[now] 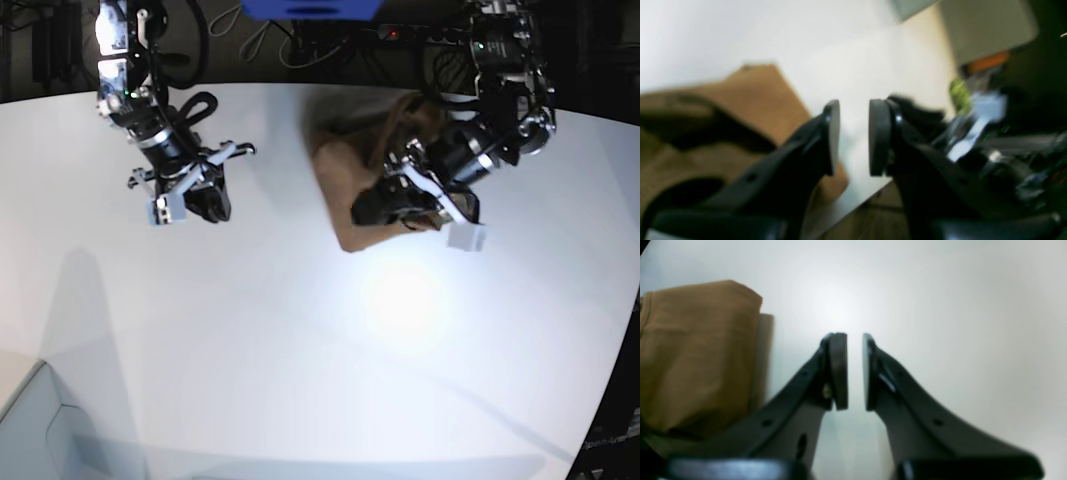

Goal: Layout the t-shirt on the table in an organized manner, then fold the t-shirt properly
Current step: 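Withdraw the right gripper and tuck the folded bundle's edge with the left gripper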

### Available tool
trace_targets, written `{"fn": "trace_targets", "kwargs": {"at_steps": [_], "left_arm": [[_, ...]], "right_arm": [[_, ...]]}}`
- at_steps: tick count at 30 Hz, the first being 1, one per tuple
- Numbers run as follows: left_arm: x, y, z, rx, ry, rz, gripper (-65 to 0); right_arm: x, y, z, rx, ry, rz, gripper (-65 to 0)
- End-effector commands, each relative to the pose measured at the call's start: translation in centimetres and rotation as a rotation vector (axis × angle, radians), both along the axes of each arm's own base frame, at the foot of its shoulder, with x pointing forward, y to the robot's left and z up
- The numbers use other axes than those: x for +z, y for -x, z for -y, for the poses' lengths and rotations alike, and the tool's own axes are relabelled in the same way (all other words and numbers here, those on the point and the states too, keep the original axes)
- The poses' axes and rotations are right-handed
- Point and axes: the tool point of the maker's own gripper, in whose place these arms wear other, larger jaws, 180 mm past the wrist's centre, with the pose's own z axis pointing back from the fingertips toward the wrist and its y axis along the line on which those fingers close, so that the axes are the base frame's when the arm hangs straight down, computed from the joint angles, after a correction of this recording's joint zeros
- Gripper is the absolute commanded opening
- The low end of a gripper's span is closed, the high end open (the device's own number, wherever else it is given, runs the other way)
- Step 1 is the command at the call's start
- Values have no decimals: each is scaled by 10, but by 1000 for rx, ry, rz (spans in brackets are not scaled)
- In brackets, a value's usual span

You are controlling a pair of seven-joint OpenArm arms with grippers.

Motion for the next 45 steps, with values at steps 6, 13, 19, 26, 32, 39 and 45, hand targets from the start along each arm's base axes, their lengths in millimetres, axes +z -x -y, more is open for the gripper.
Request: {"fn": "trace_targets", "kwargs": {"at_steps": [6, 13, 19, 26, 32, 39, 45], "left_arm": [[-18, 8, -29, -19, -166, -7, -502], [-28, -4, -93, 80, -300, -21, -502], [-57, -26, -156, 218, -433, -94, -502], [-58, -59, -192, 330, -448, -108, -502], [-34, -83, -192, 364, -418, -39, -502], [-18, -75, -227, 490, -305, -27, -502], [8, -34, -229, 469, 10, -44, -479]], "right_arm": [[11, -4, 0, 4, -12, 42, -584], [11, -4, 0, 4, -12, 42, -584], [9, -2, 0, 4, -12, 37, -584], [2, 7, 1, 5, -8, 11, -584], [-1, 13, 1, 3, -10, 0, -584], [1, 12, 1, 3, -9, 6, -584], [0, 10, 11, -24, -2, 6, -586]]}}
